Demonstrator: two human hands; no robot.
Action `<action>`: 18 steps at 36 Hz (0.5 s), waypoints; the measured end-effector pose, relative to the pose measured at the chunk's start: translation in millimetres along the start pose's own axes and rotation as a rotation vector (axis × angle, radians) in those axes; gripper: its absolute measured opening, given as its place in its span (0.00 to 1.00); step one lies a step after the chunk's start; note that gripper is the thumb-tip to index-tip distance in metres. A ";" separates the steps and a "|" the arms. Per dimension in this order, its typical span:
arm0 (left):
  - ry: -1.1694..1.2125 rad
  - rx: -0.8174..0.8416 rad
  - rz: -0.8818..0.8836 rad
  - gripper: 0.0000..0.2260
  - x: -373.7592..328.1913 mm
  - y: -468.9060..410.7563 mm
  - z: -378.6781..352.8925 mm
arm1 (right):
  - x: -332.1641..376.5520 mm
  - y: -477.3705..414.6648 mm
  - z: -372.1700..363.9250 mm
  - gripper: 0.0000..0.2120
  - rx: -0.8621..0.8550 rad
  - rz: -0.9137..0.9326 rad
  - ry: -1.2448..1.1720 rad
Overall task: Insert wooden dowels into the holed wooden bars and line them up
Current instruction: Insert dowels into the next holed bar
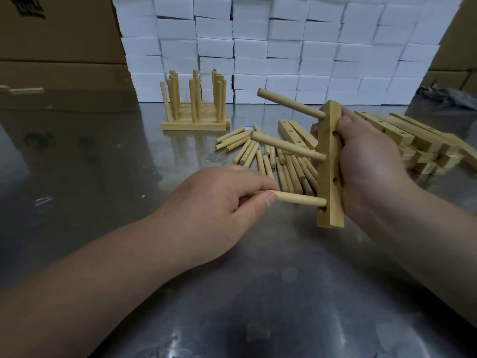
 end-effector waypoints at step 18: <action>-0.021 0.034 -0.049 0.10 -6.4 1.2 0.2 | 8.7 1.8 5.0 0.14 -0.046 0.035 0.041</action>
Point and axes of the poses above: each hand's wrist, its own y-axis away from the middle knuckle, its own z-axis out of the back of the hand, x = y × z, the point moved 9 cm from there along -y, towards the middle knuckle, and after that the axes turned 5 degrees about -y, right-handed, at the moved point
